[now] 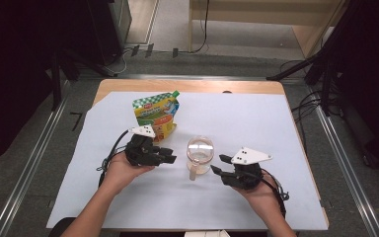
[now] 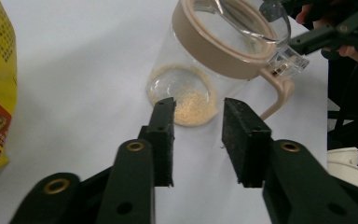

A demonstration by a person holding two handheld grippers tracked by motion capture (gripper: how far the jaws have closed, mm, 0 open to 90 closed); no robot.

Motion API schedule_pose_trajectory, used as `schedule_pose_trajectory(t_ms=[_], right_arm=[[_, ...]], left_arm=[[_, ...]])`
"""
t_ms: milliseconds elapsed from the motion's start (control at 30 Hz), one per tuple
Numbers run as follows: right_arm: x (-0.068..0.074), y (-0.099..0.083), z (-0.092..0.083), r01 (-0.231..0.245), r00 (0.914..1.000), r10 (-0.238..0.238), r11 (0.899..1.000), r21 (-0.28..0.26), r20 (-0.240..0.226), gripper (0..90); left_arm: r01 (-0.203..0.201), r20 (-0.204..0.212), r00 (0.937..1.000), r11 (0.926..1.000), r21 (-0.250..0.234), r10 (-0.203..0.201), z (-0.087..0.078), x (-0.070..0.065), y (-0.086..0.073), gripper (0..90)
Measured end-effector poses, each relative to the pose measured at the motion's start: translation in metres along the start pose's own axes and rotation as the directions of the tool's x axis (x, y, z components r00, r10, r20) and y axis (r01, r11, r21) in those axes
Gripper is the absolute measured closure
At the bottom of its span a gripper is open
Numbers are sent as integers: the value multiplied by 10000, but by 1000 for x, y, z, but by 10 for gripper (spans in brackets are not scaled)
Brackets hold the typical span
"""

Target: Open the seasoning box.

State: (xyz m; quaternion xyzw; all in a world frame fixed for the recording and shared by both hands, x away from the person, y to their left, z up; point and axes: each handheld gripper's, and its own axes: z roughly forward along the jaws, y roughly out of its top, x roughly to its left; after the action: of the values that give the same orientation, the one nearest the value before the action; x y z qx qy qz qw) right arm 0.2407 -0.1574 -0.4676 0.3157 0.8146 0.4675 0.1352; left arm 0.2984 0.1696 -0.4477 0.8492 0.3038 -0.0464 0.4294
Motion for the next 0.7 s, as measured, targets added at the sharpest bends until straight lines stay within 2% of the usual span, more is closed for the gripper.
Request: schedule_pose_trajectory(t_ms=[100,200,233,300,367,467,567,700], right_arm=[[-6,1,-4,-355,9994,356,9992,-167,46,621],[-6,2,-5,-397,9992,397,9992,-73,52,685],[-6,2,-5,-400,9992,400,9992,-80,75,704],[-4,3,-5,-425,9991,425,9991,-3,50,746],[-4,3,-4,-495,9988,495,9988,18,-43,796],[-3,5,-4,-696,9973,698,9975,103,-224,900],[-2,6,-4,-795,9963,799,9967,137,-325,900],[1,8,-2,-654,9974,657,9978,132,-285,900]], left_arm=[[-182,77,9998,9998,-64,182,-1,-3,1,733],[-467,16,9989,9989,107,467,1,-8,3,796],[-512,118,9986,9986,90,511,1,-9,3,816],[-250,169,9996,9995,210,246,2,-11,5,832],[-420,258,9988,9990,119,417,1,-15,7,889],[-590,421,9974,9983,36,588,1,-21,10,900],[-454,609,9971,9989,127,445,9,-24,12,900],[-729,599,9957,9964,423,703,20,-29,13,900]])
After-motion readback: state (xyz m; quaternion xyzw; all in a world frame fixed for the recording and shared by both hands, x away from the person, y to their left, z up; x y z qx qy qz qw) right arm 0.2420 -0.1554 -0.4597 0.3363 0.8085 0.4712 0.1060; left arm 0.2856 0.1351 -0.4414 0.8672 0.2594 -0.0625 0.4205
